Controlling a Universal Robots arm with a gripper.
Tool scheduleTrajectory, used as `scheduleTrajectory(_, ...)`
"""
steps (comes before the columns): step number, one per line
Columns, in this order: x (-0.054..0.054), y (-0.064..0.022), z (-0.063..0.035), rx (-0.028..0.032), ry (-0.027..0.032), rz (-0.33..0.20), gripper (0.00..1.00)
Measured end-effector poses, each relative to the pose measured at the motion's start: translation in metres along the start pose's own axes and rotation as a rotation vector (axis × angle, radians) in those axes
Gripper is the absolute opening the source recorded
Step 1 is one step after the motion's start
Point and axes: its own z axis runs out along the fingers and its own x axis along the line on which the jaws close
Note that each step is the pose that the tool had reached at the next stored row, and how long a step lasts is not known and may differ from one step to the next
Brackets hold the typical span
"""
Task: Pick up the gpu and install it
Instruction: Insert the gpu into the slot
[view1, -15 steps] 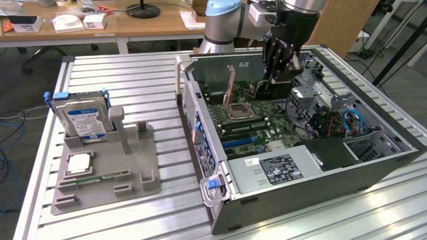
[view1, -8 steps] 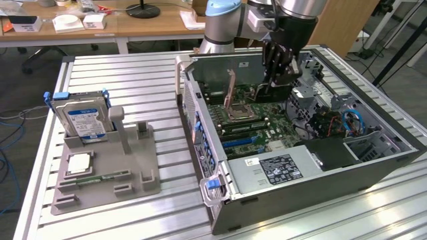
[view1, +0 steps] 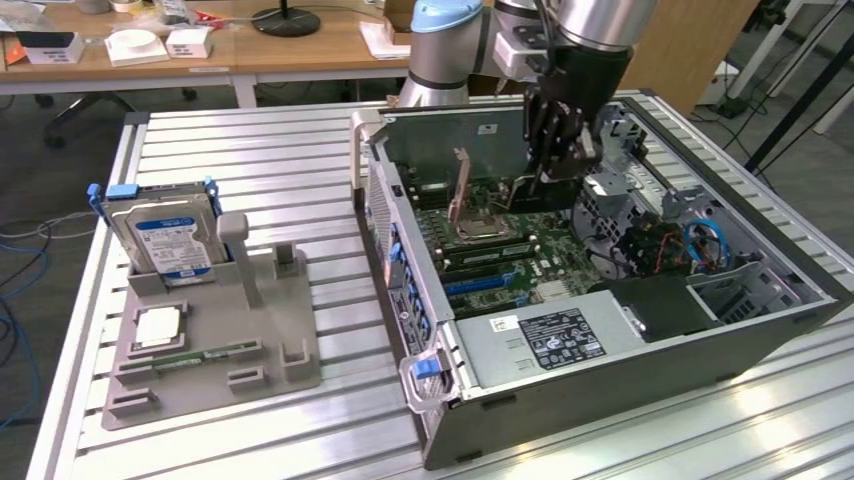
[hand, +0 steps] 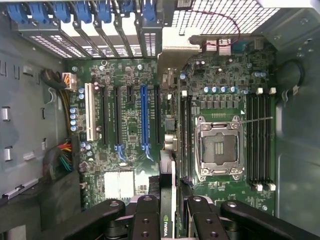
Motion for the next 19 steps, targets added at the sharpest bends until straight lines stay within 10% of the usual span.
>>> scheduleTrajectory(19, 0.016, -0.0012, 0.0182, -0.0002, 0.0003, -0.018, 0.26)
